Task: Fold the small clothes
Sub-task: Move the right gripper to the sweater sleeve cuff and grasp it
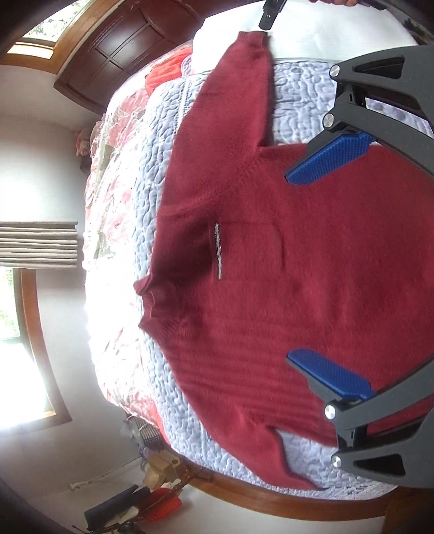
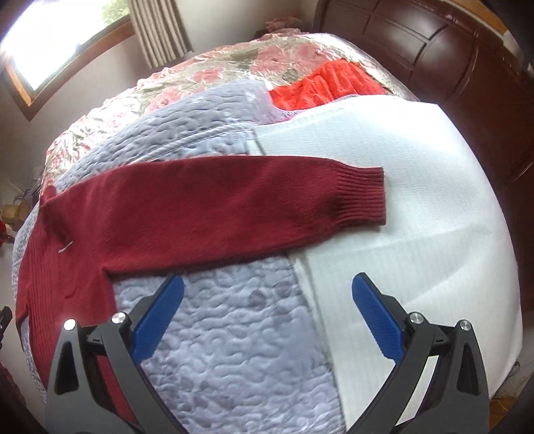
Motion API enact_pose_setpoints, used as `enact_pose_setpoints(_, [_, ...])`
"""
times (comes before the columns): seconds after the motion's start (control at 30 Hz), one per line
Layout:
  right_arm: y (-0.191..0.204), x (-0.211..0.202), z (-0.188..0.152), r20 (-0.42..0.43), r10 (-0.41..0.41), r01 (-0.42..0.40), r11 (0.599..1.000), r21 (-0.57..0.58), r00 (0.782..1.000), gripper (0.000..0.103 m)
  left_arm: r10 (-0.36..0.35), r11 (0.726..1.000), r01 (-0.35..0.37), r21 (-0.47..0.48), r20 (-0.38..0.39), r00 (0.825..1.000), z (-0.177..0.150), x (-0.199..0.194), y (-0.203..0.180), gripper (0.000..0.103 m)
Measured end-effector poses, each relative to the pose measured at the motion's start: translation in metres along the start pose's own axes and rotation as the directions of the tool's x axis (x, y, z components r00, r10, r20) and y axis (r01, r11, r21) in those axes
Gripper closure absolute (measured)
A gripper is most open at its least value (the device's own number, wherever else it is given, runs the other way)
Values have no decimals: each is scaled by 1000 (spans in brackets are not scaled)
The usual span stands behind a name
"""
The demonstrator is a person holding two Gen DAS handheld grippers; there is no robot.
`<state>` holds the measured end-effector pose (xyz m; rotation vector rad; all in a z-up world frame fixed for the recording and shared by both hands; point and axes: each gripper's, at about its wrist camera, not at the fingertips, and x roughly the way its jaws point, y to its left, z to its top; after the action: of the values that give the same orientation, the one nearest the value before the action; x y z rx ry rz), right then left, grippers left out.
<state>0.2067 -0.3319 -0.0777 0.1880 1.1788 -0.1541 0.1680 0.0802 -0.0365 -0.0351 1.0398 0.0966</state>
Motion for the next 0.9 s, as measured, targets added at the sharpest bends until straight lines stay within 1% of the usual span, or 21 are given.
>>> enact_pose_setpoints(0.07, [-29,25,20,-26,8,-8,1000,14,1000,3,-12,1000,12,-20,3,1000,10,17,-20,4])
enact_pose_setpoints(0.13, [-51,50,35,-64,1,-1,1000,8,998,3,-7,1000,6,-29,0,1000,21,35,-40,4])
enact_pose_setpoints(0.23, [-72,77,51,-100,14,-13,1000,12,995,4,-8,999,8,-44,1,1000,32,53,-64,4])
enact_pose_setpoints(0.27, [-75,82,54,-101,13,-12,1000,4,995,4,-14,999,14,-53,4,1000,35,57,-70,4])
enact_pose_setpoints(0.37, [-84,90,62,-111,40,-43,999,-22,993,4,-31,998,31,-61,-3,1000,43,72,-92,4])
enact_pose_setpoints(0.5, [-99,100,71,-124,47,-51,998,-31,991,4,-29,998,29,-47,-14,999,51,86,-120,4])
enact_pose_setpoints(0.57, [-110,106,77,-140,76,-80,997,-20,987,6,-29,999,29,-43,-11,1000,53,87,-127,4])
enact_pose_setpoints(0.6, [-116,110,80,-154,99,-102,995,-9,983,9,-25,999,25,-40,-6,1000,53,87,-130,4])
enact_pose_setpoints(0.67, [-123,109,84,-148,146,-147,989,2,978,11,-15,999,15,-31,-1,1000,54,86,-133,4])
enact_pose_setpoints(0.73, [-125,106,87,-142,146,-149,989,-13,979,23,-1,1000,1,-23,2,1000,53,86,-133,4])
enact_pose_setpoints(0.8, [-125,104,88,-136,139,-145,989,-37,981,30,9,1000,-9,-30,2,1000,54,87,-131,4])
enact_pose_setpoints(0.83, [-125,103,88,-133,133,-141,989,-50,982,37,11,999,-11,-33,0,1000,54,87,-129,4])
enact_pose_setpoints(0.87, [-124,101,86,-128,124,-133,989,-66,984,42,14,999,-14,-37,-1,1000,54,87,-128,4])
enact_pose_setpoints(0.9, [-124,101,86,-128,121,-132,988,-80,984,55,19,999,-19,-39,-1,1000,54,87,-126,4])
